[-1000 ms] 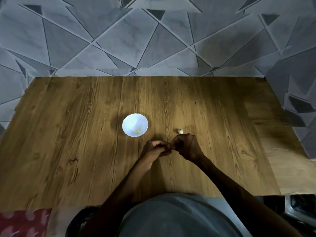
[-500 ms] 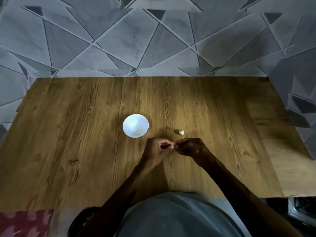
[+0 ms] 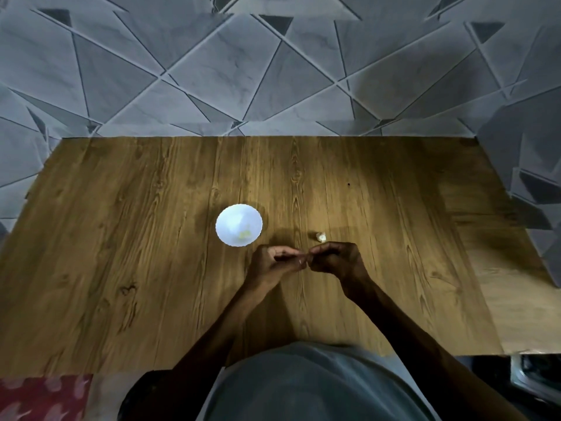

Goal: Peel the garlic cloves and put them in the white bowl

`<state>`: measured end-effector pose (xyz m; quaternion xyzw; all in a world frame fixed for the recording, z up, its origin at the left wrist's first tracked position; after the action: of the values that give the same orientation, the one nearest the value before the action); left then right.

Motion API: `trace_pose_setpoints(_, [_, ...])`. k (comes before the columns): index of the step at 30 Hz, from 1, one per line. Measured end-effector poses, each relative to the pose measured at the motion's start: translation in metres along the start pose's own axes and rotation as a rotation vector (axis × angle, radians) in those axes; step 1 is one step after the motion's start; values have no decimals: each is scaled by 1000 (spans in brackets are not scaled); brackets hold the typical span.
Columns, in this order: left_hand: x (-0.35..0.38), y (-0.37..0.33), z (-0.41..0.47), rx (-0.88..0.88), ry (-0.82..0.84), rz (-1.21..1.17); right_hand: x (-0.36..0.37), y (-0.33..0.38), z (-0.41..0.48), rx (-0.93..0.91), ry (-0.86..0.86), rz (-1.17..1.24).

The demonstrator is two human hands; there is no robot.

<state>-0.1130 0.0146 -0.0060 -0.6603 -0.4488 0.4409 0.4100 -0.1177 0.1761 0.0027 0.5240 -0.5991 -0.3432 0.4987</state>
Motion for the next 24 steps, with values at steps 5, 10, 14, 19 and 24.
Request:
trace_pose_setpoints(5, [1,-17,-3,198,-45,153,-2,-29,-3,478,-12,369])
trace_pose_setpoints(10, [8,11,-5,-92,-6,-258,-1,-29,0,454,-12,361])
trace_pose_setpoints(14, [8,16,-5,-113,16,-274,0,-29,3,379,-1,281])
trace_pose_setpoints(19, [4,22,-2,-115,-12,-151,1,-24,6,231,45,197])
trace_pose_setpoints(24, [1,19,-2,-109,18,-197,5,-33,7,375,-1,273])
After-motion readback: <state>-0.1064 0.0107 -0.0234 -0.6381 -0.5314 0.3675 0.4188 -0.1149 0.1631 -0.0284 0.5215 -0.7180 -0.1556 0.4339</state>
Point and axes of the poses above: each hand's wrist, its own z-axis towards the middle knuckle, its own x-axis out of the palm, y = z × x, the point moved 9 cm from there along z, towards the middle knuckle, and after that the axes turned 13 degrees about z, right-handed, at the moved point
